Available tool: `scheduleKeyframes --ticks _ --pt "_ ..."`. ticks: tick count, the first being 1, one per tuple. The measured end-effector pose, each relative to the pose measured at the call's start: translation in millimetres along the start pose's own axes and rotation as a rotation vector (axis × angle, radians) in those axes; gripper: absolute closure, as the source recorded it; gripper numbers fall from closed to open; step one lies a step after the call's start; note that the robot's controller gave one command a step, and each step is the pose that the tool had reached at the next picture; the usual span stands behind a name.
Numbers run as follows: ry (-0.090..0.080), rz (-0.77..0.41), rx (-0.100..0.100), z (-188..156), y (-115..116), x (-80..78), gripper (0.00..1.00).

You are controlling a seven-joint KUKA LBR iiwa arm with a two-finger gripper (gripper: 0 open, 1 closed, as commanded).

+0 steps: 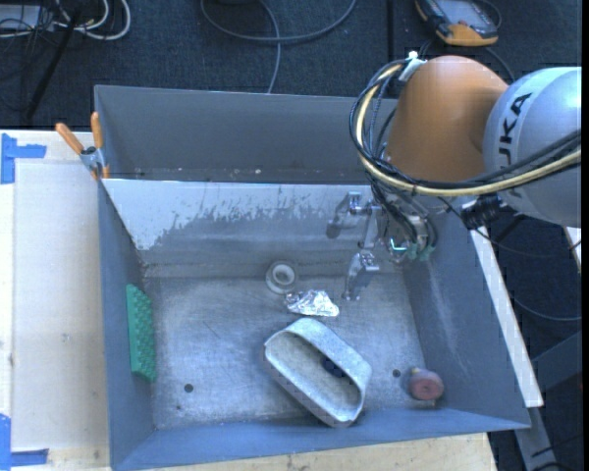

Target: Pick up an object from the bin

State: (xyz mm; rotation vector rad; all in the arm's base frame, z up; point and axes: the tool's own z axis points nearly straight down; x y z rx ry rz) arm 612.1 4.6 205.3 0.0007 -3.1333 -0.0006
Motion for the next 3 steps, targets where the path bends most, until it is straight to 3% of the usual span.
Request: scheduleKeyframes --ticks 1,2,3 --pt "-0.024 -0.44 0.007 120 13 -1.6 0.0" --pt "-0.027 -0.438 0.005 117 14 -2.7 1.0" --pt "-0.017 -0.655 0.005 -19 18 11.8 1.0"
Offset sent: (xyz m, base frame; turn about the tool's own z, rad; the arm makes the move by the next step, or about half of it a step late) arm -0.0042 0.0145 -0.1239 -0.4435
